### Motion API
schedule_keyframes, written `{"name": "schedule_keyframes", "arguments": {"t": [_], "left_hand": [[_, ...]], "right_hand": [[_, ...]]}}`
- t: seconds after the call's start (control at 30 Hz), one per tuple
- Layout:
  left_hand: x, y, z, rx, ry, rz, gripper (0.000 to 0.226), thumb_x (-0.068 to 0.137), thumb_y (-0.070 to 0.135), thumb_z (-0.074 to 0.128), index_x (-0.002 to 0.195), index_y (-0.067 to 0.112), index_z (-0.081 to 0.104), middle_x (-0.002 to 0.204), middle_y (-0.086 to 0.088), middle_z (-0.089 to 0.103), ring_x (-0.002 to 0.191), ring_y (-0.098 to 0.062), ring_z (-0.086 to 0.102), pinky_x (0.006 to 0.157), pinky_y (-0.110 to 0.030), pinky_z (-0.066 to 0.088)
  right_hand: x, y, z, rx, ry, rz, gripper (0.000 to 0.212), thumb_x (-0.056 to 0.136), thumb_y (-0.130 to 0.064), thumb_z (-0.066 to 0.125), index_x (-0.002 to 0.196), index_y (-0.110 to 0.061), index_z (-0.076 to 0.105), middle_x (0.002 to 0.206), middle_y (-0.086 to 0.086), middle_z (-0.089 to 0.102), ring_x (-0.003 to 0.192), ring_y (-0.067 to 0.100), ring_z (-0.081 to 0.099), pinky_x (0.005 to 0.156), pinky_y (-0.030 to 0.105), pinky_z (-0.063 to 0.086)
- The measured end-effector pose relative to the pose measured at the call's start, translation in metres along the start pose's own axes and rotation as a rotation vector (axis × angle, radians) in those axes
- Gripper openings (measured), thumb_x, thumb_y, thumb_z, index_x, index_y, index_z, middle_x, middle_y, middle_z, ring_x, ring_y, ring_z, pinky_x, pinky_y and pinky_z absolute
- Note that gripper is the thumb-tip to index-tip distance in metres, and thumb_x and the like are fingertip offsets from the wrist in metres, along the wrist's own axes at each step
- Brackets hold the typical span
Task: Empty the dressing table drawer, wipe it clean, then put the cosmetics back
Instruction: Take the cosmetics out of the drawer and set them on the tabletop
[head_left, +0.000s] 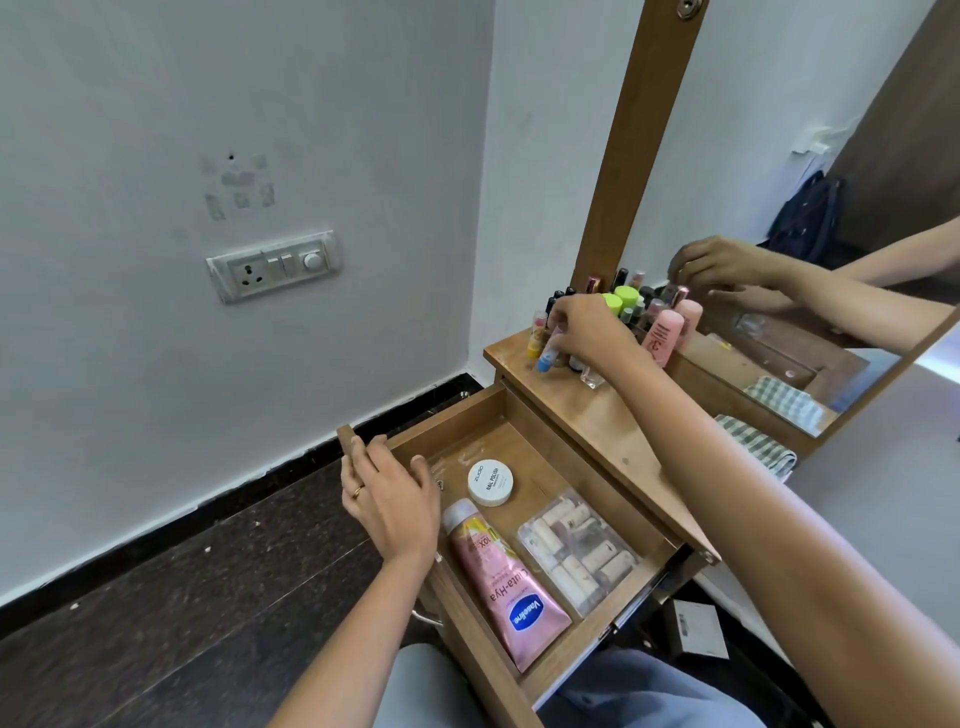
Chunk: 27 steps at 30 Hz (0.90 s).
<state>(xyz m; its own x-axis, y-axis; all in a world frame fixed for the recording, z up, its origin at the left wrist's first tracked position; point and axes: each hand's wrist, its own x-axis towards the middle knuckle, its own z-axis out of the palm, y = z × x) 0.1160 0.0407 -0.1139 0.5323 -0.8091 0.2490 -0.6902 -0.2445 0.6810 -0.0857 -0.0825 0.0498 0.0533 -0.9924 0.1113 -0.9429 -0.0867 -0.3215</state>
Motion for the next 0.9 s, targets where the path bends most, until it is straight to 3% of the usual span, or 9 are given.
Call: {"name": "schedule_keyframes", "arguments": {"t": [0.2,0.4,0.53,0.7,0.83,0.9], "left_hand": [[-0.001,0.001,0.000,-0.008,0.003,0.003,0.036,0.088,0.019,0.059,0.121,0.006,0.052,0.143,-0.020,0.043,0.135,-0.041,0.033,0.103,-0.059,0.030],[0.000,0.001,0.001,-0.015,0.003,-0.001,0.036,0.089,0.018,0.058,0.122,0.005,0.053,0.143,-0.020,0.043,0.136,-0.040,0.032,0.102,-0.059,0.030],[0.000,0.000,0.002,-0.018,0.003,-0.004,0.036,0.089,0.018,0.057,0.122,0.006,0.053,0.143,-0.020,0.043,0.136,-0.040,0.032,0.103,-0.058,0.030],[0.001,-0.001,0.002,-0.016,0.010,-0.004,0.035,0.089,0.019,0.057,0.121,0.005,0.053,0.141,-0.020,0.045,0.136,-0.039,0.033,0.102,-0.058,0.031],[0.000,-0.001,0.003,-0.026,0.013,-0.009,0.034,0.089,0.018,0.058,0.121,0.005,0.052,0.140,-0.021,0.045,0.135,-0.040,0.034,0.101,-0.059,0.032],[0.000,-0.001,0.002,-0.028,0.013,-0.015,0.034,0.090,0.019,0.057,0.121,0.005,0.052,0.141,-0.021,0.044,0.135,-0.040,0.034,0.102,-0.058,0.031]], "right_hand": [[0.019,0.000,0.011,-0.100,0.019,0.001,0.019,0.079,-0.001,0.063,0.078,-0.018,0.053,0.099,0.007,0.060,0.083,0.022,0.058,0.061,0.030,0.043],[0.024,-0.002,0.016,-0.149,0.027,0.024,0.014,0.086,-0.002,0.060,0.098,-0.007,0.064,0.106,0.008,0.063,0.083,0.019,0.058,0.063,0.027,0.040],[0.024,-0.004,0.015,-0.204,0.040,0.027,0.017,0.088,-0.006,0.062,0.105,-0.005,0.063,0.110,0.012,0.063,0.097,0.026,0.064,0.067,0.030,0.048],[0.019,-0.007,0.008,-0.240,0.097,0.024,0.022,0.087,-0.006,0.064,0.108,-0.005,0.059,0.106,0.013,0.062,0.093,0.029,0.064,0.068,0.033,0.050],[-0.010,-0.020,0.006,-0.139,0.285,-0.086,0.017,0.089,-0.005,0.058,0.106,-0.007,0.059,0.101,0.009,0.062,0.085,0.023,0.060,0.067,0.032,0.047],[-0.035,-0.028,0.024,-0.056,0.207,-0.138,0.020,0.088,-0.004,0.053,0.104,-0.013,0.060,0.099,0.003,0.061,0.084,0.019,0.057,0.068,0.030,0.045]]}}
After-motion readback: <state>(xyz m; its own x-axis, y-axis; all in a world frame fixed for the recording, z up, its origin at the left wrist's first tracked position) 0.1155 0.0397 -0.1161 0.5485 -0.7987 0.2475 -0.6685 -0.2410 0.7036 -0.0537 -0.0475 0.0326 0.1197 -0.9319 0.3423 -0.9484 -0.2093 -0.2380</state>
